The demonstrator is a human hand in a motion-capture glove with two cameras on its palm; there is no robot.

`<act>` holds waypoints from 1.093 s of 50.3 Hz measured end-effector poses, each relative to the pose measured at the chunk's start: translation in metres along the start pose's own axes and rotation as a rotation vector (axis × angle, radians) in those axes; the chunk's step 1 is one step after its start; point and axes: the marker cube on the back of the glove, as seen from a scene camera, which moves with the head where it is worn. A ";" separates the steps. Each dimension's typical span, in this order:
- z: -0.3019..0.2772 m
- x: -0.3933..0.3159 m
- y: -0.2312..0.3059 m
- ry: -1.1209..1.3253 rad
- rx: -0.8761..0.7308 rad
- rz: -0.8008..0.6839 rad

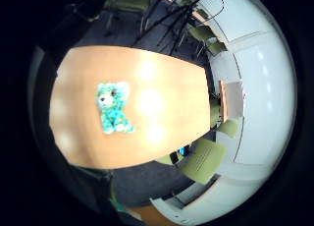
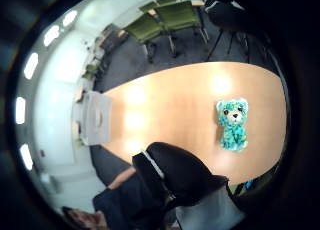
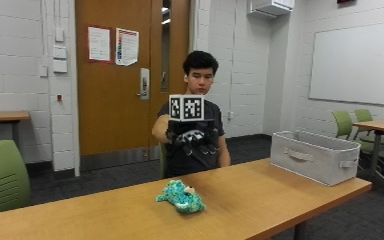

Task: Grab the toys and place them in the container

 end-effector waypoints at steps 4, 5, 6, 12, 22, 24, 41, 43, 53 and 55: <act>0.032 0.015 -0.001 -0.007 -0.034 0.014; 0.038 0.018 -0.002 -0.007 -0.043 0.014; 0.044 0.020 -0.002 -0.008 -0.053 0.017; 0.089 0.034 0.002 -0.027 -0.125 0.060; 0.137 0.042 0.005 -0.056 -0.182 0.084; 0.146 0.042 0.004 -0.055 -0.194 0.089; 0.166 0.035 0.011 -0.100 -0.148 0.127; 0.165 0.034 0.013 -0.106 -0.146 0.132; 0.159 0.023 0.012 -0.009 -0.114 0.169; 0.157 0.021 0.011 -0.006 -0.138 0.173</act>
